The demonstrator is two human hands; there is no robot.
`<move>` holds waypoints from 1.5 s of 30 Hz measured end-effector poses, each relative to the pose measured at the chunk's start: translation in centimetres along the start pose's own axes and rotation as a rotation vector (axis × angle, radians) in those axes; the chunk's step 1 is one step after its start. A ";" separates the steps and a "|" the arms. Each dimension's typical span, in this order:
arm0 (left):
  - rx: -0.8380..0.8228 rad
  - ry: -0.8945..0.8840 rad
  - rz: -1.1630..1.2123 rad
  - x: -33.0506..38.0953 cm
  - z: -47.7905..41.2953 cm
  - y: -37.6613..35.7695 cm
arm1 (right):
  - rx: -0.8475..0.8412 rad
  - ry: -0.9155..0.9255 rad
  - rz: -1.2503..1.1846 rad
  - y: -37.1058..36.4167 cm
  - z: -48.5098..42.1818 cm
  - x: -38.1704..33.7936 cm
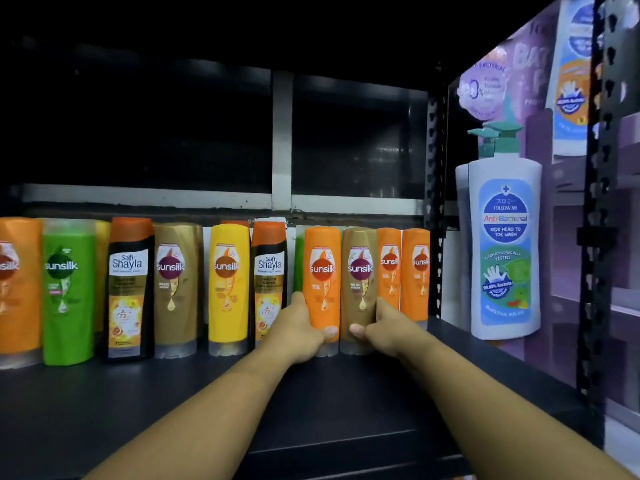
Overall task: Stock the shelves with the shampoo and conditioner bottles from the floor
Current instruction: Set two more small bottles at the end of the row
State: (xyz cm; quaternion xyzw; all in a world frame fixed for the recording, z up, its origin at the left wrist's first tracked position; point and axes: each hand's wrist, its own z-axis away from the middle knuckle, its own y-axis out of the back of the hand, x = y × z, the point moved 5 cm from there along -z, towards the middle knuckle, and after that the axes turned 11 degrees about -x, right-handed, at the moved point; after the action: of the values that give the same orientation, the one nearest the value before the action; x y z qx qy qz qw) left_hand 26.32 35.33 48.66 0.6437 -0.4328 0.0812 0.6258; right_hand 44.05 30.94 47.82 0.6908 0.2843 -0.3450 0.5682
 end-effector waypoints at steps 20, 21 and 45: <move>0.098 0.038 -0.146 -0.1 0.7 0.2 | 0.044 0.148 0.039 -0.7 1.3 0.1; 0.098 0.045 -0.154 -0.1 0.7 0.2 | 0.049 0.149 0.047 -0.7 1.3 0.1; 0.136 0.044 -0.207 -0.3 0.3 0.0 | 0.129 0.180 0.256 -0.6 1.5 -0.8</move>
State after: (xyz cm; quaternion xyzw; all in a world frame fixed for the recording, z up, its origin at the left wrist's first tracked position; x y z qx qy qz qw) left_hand 25.98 35.18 48.39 0.7241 -0.3435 0.0596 0.5951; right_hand 42.87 29.60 47.97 0.7846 0.2210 -0.2238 0.5342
